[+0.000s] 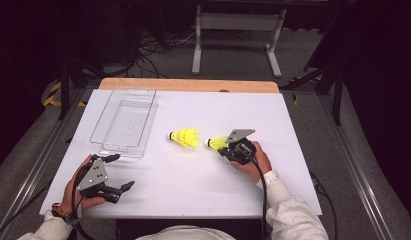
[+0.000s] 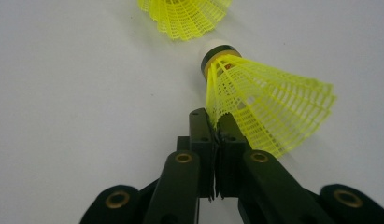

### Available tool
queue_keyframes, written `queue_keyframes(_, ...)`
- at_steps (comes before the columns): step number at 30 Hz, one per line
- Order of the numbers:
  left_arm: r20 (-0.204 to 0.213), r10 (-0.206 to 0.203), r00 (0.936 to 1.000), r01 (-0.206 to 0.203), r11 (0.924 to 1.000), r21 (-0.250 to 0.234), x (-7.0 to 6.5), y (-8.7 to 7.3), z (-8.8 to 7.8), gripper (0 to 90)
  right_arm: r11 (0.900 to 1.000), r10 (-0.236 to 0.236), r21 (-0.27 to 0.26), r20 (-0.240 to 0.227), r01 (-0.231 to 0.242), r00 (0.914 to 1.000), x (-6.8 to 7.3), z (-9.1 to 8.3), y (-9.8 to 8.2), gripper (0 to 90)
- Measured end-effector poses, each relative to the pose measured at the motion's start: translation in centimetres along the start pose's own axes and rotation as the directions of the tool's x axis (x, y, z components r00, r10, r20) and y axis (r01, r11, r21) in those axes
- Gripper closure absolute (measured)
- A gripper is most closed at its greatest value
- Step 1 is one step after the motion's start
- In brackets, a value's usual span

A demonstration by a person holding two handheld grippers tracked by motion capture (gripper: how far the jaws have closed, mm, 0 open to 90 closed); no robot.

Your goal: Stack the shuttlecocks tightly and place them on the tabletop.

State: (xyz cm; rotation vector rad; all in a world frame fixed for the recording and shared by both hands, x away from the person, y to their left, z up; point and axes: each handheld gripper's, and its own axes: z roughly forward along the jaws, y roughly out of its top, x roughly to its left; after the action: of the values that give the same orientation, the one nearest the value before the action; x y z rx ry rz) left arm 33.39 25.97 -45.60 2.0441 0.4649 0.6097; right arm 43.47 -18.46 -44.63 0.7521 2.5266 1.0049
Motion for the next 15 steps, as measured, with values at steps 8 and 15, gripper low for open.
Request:
queue_keyframes(8, 0.007, -0.003, 1.0000, 0.003, 1.0000, -0.003, 0.26, 0.01, 0.17, 5.2, 1.000, -0.010, -0.008, 0.019, 0.010, 0.9998, 0.05, -0.01, 0.02, 90.0)
queue_keyframes(15, 0.002, 0.001, 1.0000, -0.001, 1.0000, -0.002, 0.17, -0.05, -0.03, 5.2, 0.999, -0.021, -0.028, 0.032, 0.022, 0.9993, 0.05, -0.30, 0.17, 90.0)
